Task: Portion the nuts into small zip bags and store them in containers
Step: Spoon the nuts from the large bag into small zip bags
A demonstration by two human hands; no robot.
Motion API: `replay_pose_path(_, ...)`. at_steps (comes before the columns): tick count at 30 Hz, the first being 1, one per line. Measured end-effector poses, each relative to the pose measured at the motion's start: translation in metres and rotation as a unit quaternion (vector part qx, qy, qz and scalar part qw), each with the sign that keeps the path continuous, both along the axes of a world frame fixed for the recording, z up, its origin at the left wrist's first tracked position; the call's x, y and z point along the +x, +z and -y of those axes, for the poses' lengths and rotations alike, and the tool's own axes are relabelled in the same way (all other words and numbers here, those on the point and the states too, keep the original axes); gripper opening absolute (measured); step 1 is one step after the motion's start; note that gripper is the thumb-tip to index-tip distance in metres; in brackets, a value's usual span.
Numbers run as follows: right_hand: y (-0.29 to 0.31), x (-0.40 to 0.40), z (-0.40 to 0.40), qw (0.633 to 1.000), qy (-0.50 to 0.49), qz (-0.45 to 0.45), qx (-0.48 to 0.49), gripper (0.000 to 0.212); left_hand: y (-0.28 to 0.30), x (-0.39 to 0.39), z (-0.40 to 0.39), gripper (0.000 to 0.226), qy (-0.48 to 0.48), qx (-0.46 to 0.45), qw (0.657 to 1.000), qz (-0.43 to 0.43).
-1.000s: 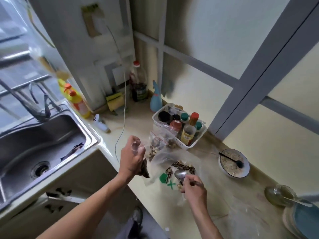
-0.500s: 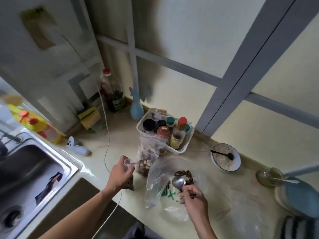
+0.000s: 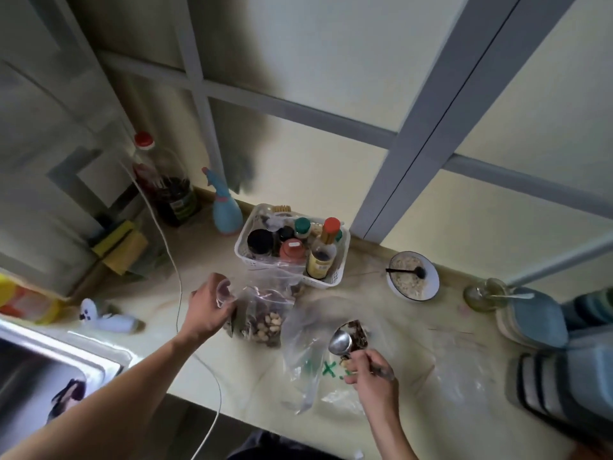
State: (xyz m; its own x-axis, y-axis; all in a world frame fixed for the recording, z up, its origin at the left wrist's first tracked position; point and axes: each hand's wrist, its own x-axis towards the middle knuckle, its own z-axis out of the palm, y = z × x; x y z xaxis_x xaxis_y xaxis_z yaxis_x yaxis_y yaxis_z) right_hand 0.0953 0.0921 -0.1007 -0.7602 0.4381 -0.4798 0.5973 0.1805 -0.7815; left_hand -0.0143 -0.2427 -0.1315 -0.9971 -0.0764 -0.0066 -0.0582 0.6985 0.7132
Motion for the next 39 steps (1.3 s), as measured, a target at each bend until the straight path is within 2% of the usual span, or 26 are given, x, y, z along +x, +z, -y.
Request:
replay_pose_path(5,0.008,0.001,-0.002,0.995,-0.025,-0.058,0.083,0.024,-0.005,-0.001,-0.01,0.046,-0.02,0.005,1.0,-0.004)
replay_pose_path(9,-0.005,-0.003,-0.007,0.985,0.037,-0.085,0.146,0.022,-0.012,0.011,-0.015,0.049,-0.004,0.029,1.0,-0.003)
replay_pose_path(14,-0.007,-0.003,-0.006,0.953,0.121,-0.124,0.249,0.027,-0.011,0.021,-0.019,0.053,0.033,0.043,0.999,0.003)
replay_pose_path(17,-0.007,-0.002,-0.012,0.937,0.16,-0.104,0.293,0.042,0.009,0.026,-0.027,0.054,0.08,0.07,0.994,-0.031)
replay_pose_path(19,-0.007,-0.003,-0.018,0.933,0.161,-0.11,0.303,0.041,0.025,0.032,-0.039,0.048,0.084,0.093,0.99,-0.065)
replay_pose_path(24,-0.005,-0.015,-0.026,0.944,0.155,-0.141,0.254,0.026,0.056,0.05,-0.083,0.041,-0.011,0.104,0.99,-0.098)
replay_pose_path(29,-0.009,-0.023,-0.045,0.946,0.186,-0.169,0.206,0.023,0.109,0.065,-0.14,0.019,-0.12,0.129,0.974,-0.141)
replay_pose_path(31,-0.011,-0.025,-0.055,0.947,0.189,-0.178,0.188,0.025,0.136,0.071,-0.163,0.014,-0.197,0.149,0.958,-0.145)
replay_pose_path(33,-0.009,-0.029,-0.064,0.948,0.194,-0.189,0.168,0.028,0.156,0.079,-0.191,0.01,-0.293,0.163,0.939,-0.081)
replay_pose_path(35,-0.005,-0.032,-0.07,0.951,0.19,-0.212,0.119,0.025,0.159,0.087,-0.22,0.02,-0.347,0.115,0.93,0.05)
replay_pose_path(37,0.002,-0.036,-0.074,0.95,0.201,-0.218,0.099,0.024,0.144,0.091,-0.244,0.037,-0.322,0.034,0.925,0.198)
replay_pose_path(39,0.005,-0.04,-0.077,0.943,0.224,-0.198,0.143,0.026,0.116,0.087,-0.257,0.045,-0.218,0.011,0.931,0.292)
